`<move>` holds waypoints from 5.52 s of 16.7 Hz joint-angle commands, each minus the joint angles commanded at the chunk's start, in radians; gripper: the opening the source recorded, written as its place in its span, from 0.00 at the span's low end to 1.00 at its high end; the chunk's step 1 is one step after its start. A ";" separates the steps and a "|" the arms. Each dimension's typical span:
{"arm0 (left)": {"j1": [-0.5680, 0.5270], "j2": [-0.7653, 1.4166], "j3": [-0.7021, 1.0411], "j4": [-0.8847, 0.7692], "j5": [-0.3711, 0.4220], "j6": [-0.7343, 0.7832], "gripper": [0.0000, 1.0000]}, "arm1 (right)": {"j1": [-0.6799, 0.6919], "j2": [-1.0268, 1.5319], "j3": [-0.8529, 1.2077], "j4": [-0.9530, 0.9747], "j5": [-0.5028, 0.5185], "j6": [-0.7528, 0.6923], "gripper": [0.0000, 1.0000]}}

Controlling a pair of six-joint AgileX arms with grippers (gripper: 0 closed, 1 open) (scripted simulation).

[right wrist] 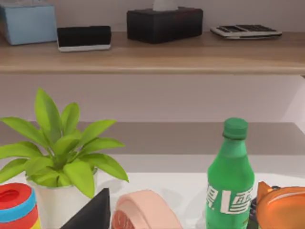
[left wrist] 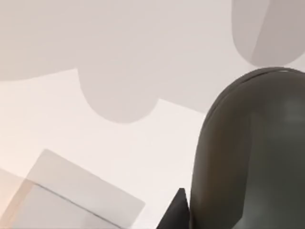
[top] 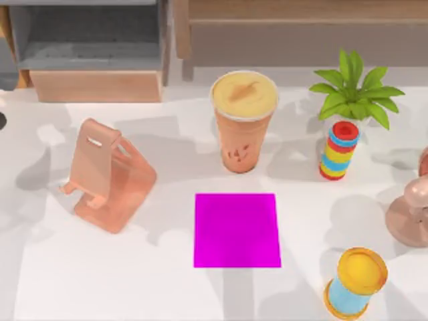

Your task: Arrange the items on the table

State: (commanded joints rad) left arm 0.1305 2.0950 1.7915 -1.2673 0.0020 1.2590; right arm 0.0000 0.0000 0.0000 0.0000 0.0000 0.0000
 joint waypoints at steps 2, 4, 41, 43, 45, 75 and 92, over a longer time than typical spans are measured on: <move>0.001 0.003 -0.002 0.003 0.000 0.002 0.00 | 0.000 0.000 0.000 0.000 0.000 0.000 1.00; -0.028 -0.021 0.005 0.008 0.005 0.034 0.00 | 0.000 0.000 0.000 0.000 0.000 0.000 1.00; -0.934 0.125 -0.123 0.244 -0.002 1.113 0.00 | 0.000 0.000 0.000 0.000 0.000 0.000 1.00; -0.934 0.125 -0.123 0.244 -0.002 1.113 0.08 | 0.000 0.000 0.000 0.000 0.000 0.000 1.00; -0.934 0.125 -0.123 0.244 -0.002 1.113 0.23 | 0.000 0.000 0.000 0.000 0.000 0.000 1.00; -0.785 -0.312 -0.199 0.256 -0.056 0.762 1.00 | 0.000 0.000 0.000 0.000 0.000 0.000 1.00; 0.227 -0.509 -0.807 0.264 -0.005 -0.386 1.00 | 0.000 0.000 0.000 0.000 0.000 0.000 1.00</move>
State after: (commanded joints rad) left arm 0.3574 1.5858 0.9843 -1.0029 -0.0028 0.8732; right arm 0.0000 0.0000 0.0000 0.0000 0.0000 0.0000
